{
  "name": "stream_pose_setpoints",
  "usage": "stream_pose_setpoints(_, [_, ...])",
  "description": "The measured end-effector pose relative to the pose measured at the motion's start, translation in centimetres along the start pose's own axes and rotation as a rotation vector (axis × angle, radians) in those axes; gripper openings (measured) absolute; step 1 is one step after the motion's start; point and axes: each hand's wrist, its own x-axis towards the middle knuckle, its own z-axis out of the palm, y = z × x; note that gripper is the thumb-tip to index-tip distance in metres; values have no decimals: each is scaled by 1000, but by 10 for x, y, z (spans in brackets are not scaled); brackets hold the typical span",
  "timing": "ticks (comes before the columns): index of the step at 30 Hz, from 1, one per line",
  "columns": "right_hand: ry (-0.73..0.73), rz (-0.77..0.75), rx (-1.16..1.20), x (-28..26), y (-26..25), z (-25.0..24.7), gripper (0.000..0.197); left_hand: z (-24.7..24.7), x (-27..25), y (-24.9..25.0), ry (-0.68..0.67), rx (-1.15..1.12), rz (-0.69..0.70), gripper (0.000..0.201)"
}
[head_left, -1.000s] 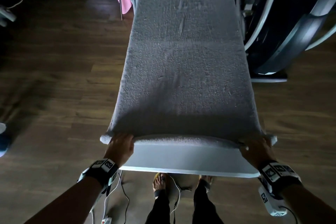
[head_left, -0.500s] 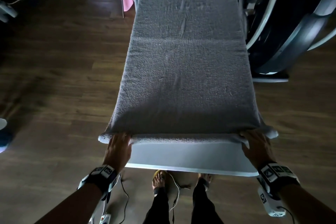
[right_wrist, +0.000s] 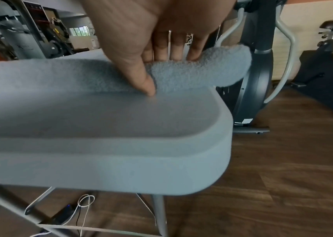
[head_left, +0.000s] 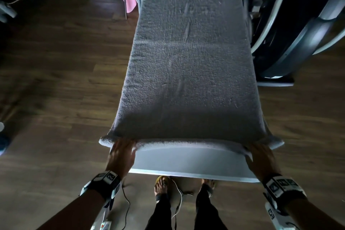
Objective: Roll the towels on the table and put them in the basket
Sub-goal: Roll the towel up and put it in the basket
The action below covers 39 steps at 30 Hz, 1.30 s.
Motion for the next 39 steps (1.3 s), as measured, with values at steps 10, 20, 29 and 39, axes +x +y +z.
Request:
stream_pose_setpoints(10, [-67, 111, 157, 3, -8, -6, 49, 2, 1, -14, -5, -8, 82, 46])
stream_pose_setpoints(20, [-67, 122, 18, 31, -18, -26, 42, -16, 34, -4, -30, 82, -15, 33])
stream_pose_setpoints(29, [-170, 91, -78, 2, -26, -17, 47, -20, 22, -1, -138, 22, 6, 50])
stream_pose_setpoints(39, [-138, 94, 30, 6, -20, -26, 60, -13, 15, -8, -158, 11, 73, 55])
